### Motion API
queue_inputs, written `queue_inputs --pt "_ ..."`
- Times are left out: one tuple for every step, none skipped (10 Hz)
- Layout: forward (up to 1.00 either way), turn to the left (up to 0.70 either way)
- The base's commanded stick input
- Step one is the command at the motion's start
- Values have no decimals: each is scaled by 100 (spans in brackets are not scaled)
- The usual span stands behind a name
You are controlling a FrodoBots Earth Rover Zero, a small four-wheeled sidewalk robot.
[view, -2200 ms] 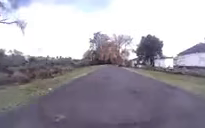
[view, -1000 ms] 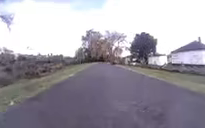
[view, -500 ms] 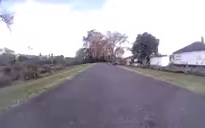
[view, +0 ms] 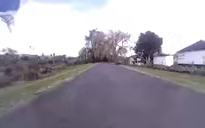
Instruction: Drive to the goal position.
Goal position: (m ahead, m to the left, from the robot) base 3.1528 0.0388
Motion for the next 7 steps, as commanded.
queue_inputs --pt "85 0" --pt "85 0" --pt "85 0" --pt "85 0" --pt "85 -1" --pt "85 -7" --pt "85 -21"
